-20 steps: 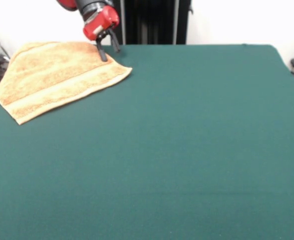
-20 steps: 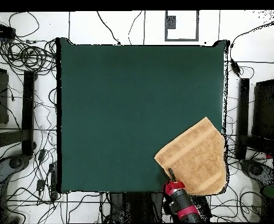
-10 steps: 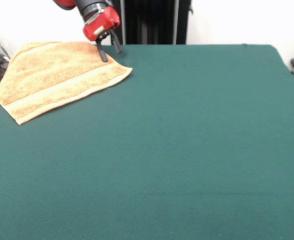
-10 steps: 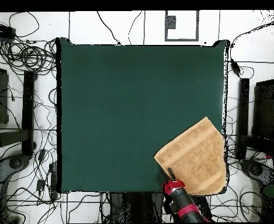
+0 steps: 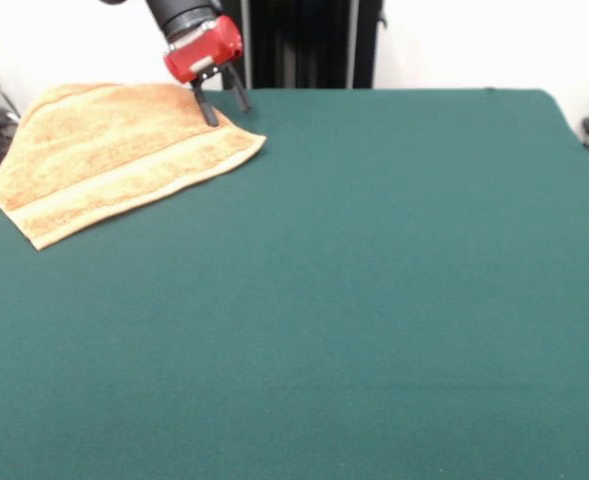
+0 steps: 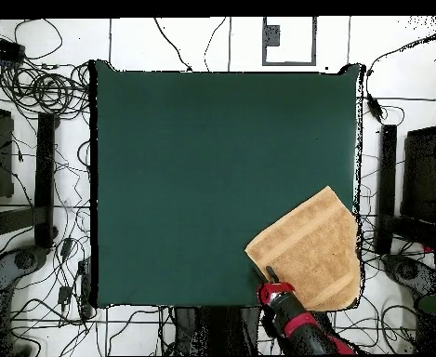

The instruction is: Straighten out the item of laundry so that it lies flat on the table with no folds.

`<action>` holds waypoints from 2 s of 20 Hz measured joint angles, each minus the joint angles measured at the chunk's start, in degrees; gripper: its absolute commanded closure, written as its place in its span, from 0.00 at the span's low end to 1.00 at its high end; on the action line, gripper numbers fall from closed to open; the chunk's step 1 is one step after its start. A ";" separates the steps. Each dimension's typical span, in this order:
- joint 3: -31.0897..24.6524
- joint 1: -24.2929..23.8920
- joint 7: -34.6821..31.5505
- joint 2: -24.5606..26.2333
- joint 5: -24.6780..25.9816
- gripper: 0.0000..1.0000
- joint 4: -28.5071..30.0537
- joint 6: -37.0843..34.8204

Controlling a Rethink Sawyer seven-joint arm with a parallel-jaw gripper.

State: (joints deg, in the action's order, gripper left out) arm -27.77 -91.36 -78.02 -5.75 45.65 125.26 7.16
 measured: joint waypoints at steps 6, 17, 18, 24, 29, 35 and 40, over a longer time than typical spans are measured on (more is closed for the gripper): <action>1.58 5.00 0.00 -3.77 -4.00 0.00 0.63 -0.04; 2.78 7.98 0.01 -5.75 -7.98 0.00 1.13 -0.09; 2.78 8.03 0.01 -5.80 -8.05 0.00 1.14 -0.11; 2.78 7.98 0.01 -5.75 -8.20 0.00 1.15 -0.14; 2.69 7.40 0.01 -5.28 -8.37 0.00 1.16 -0.07; 2.36 6.61 0.01 -4.78 -8.41 0.00 1.20 -0.10; 2.25 6.31 0.01 -4.55 -8.52 0.00 1.22 -0.09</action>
State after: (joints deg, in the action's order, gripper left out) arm -25.52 -85.05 -78.01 -10.30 37.13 126.48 7.07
